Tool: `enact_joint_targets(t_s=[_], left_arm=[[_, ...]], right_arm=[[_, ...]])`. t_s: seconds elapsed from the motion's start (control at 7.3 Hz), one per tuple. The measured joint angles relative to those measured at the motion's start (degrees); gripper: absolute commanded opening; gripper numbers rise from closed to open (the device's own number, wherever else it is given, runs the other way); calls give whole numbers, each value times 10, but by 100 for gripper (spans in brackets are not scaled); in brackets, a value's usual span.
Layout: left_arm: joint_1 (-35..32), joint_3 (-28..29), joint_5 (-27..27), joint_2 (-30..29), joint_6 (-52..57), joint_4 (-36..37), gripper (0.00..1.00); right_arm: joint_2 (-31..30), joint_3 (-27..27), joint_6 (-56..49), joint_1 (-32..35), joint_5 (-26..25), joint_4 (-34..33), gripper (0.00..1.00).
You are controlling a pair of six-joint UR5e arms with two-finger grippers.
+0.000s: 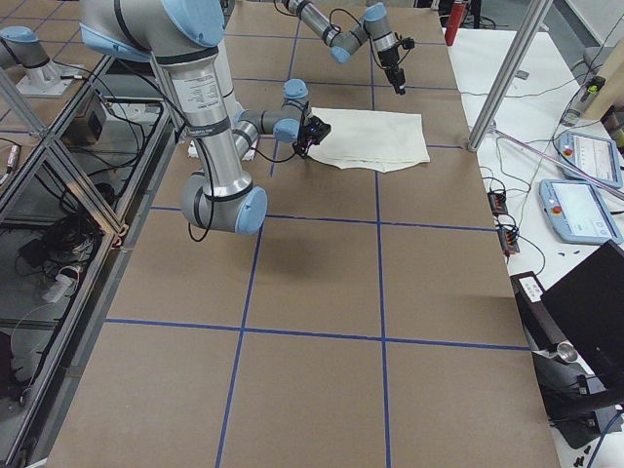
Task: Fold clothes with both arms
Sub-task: 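Move both grippers to the shirt's near corners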
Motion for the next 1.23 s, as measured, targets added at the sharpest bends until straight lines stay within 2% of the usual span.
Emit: enact_joint_targets(t_s=[0.14,0.27,0.96,1.23], left_arm=[[0,0,0,2,0,-1,54],[0,0,0,6,0,-3,53],[2,-11,1,16,-9,-1,54],[31,-77,4,60,-63,3,54]], right_arm=[[1,-1,1,0,0,0,30],[0,-2,1,-1,0,0,0],[-5,16,1,1,0,-1,0],[-25,51,0,4,2,-1,0]])
